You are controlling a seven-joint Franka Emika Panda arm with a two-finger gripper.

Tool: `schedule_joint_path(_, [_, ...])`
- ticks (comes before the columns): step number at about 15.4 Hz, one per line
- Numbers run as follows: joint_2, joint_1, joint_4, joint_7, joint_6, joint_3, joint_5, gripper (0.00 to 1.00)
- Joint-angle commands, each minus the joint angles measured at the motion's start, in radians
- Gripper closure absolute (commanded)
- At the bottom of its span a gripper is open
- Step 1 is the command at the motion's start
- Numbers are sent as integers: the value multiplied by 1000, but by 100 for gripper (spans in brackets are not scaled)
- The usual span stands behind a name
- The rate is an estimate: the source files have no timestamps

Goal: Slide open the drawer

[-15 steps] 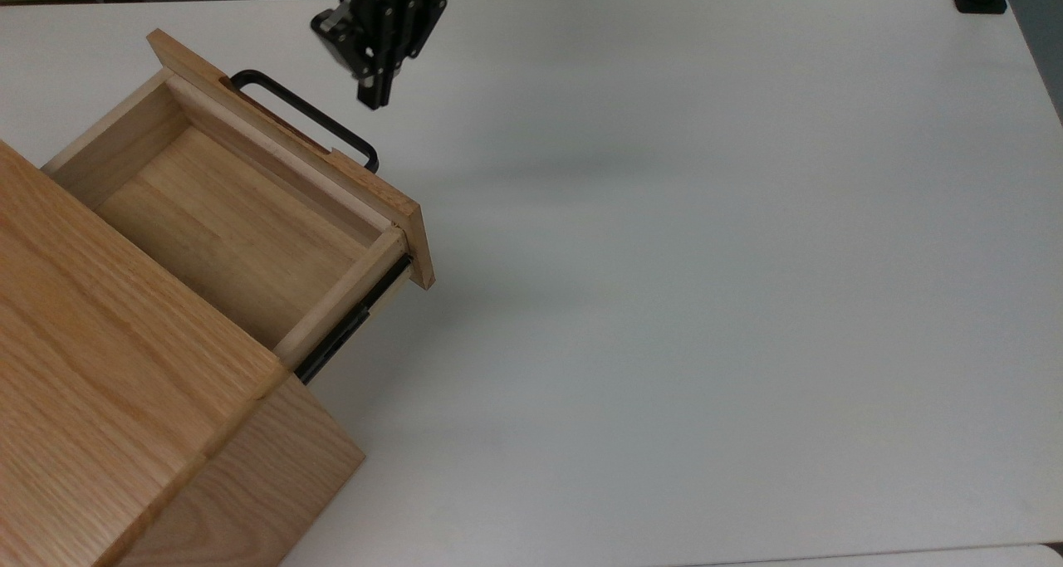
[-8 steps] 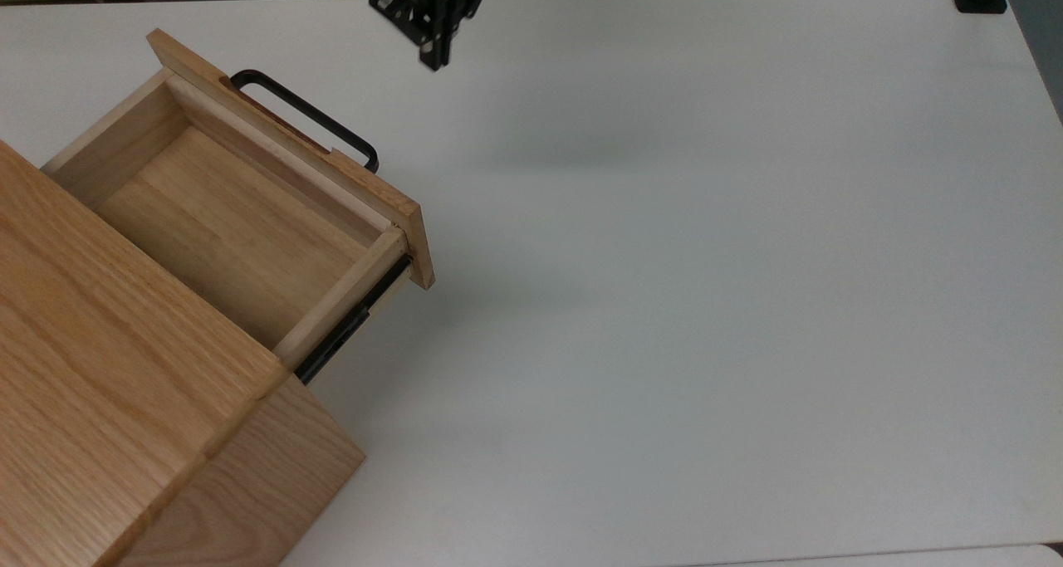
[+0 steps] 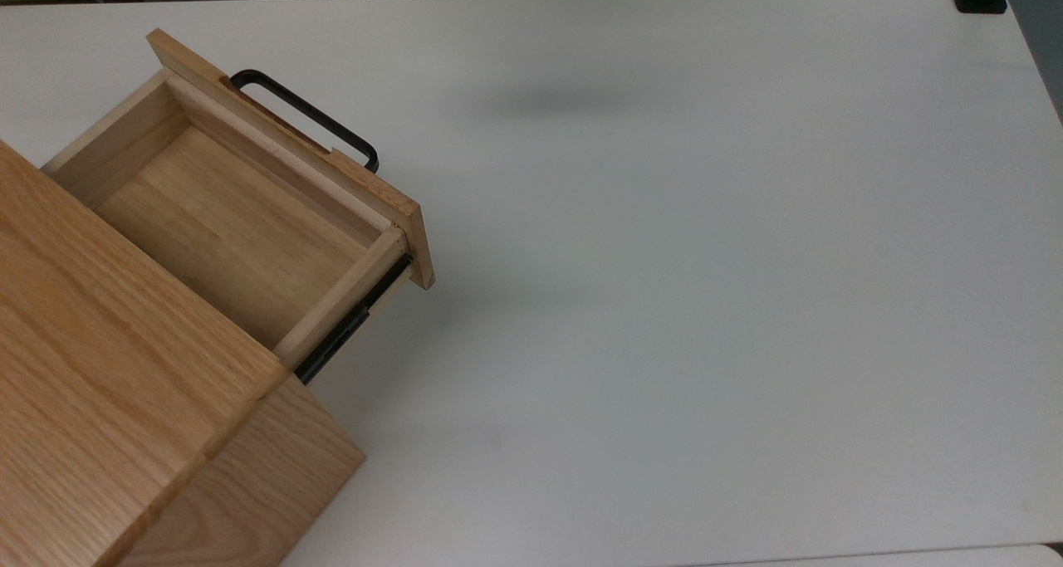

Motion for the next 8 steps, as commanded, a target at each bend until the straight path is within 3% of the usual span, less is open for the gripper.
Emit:
schedule_joint_path(1, [11, -7, 3, 251, -31, 1, 4, 0])
schedule_joint_path(8, [17, -25, 6, 287, -20, -8, 4, 0])
